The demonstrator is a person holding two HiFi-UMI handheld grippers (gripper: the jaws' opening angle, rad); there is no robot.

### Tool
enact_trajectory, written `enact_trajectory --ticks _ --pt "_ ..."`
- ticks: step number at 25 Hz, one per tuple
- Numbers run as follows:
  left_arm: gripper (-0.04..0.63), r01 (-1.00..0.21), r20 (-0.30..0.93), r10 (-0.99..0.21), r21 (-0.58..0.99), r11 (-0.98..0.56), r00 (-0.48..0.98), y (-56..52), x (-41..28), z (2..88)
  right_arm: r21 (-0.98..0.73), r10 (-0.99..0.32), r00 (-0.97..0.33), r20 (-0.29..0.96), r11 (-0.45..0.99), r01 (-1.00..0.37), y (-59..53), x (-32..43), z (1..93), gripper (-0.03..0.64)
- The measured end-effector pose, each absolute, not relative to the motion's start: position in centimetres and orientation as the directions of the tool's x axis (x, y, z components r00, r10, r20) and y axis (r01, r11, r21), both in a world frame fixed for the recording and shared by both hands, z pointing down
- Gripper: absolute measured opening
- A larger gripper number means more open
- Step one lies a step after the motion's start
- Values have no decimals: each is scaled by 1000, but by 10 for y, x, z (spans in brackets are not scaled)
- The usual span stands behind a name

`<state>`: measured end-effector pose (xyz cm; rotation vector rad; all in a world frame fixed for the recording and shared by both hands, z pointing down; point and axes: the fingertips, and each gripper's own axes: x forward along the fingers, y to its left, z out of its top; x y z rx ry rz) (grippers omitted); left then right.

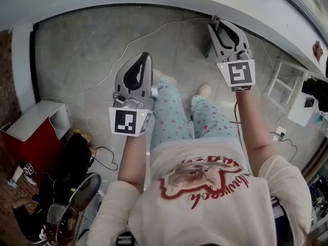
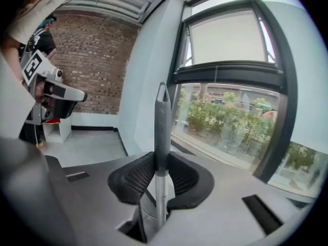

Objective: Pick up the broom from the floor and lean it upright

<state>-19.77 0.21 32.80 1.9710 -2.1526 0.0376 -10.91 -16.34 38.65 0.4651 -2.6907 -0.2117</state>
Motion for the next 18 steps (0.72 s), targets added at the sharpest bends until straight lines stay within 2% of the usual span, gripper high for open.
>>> enact_trajectory --ticks 8,18 --pt "25 -995 118 -991 87 -57 67 -71 -73 281 113 -559 -770 307 825 -554 -215 38 355 98" --pt "25 -971 97 -967 22 -236 237 -112 54 209 -18 -709 -654 264 674 -739 -239 160 300 98"
